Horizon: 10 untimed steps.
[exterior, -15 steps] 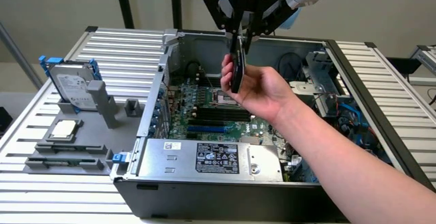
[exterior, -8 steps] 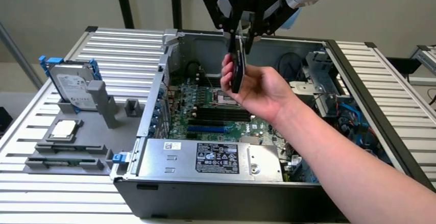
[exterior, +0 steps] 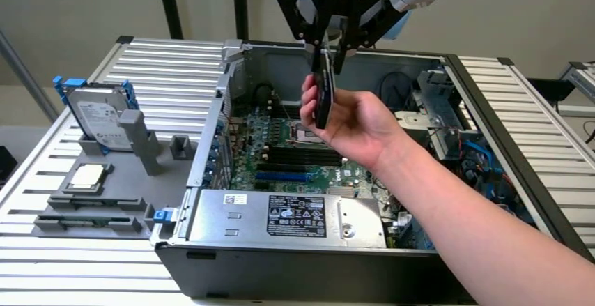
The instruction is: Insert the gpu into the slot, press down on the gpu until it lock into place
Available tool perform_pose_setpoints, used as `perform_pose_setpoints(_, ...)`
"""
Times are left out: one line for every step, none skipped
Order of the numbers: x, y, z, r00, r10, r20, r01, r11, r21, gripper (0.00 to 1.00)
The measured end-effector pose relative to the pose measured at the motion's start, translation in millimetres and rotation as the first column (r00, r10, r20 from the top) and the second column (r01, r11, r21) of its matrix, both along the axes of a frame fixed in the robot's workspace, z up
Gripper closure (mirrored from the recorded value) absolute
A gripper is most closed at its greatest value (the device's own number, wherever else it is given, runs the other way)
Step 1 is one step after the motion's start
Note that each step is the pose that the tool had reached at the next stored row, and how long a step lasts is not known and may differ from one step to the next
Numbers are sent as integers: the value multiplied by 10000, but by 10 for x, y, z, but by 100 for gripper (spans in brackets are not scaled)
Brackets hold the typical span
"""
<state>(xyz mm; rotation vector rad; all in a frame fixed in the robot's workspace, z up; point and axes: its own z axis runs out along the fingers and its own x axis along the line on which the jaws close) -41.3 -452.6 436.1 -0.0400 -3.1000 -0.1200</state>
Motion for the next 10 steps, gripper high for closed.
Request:
perform_pose_setpoints(0, 0, 0, 10000, 0, 0, 0, 10000, 0, 67)
perform_pose_setpoints(0, 0, 0, 10000, 0, 0, 0, 10000, 0, 67)
perform_pose_setpoints(0, 0, 0, 10000, 0, 0, 0, 10000, 0, 67)
perform_pose_setpoints(0, 0, 0, 10000, 0, 0, 0, 10000, 0, 74)
perform_pose_setpoints(0, 0, 0, 10000, 0, 0, 0, 10000, 0, 74)
perform_pose_setpoints(0, 0, 0, 10000, 0, 0, 0, 10000, 0, 74)
perform_pose_setpoints(0, 0, 0, 10000, 0, 0, 0, 10000, 0, 74)
perform_pose_setpoints(0, 0, 0, 10000, 0, 0, 0, 10000, 0, 74)
perform_pose_setpoints(0, 0, 0, 10000, 0, 0, 0, 10000, 0, 74)
perform_pose_setpoints(0, 0, 0, 10000, 0, 0, 0, 10000, 0, 74)
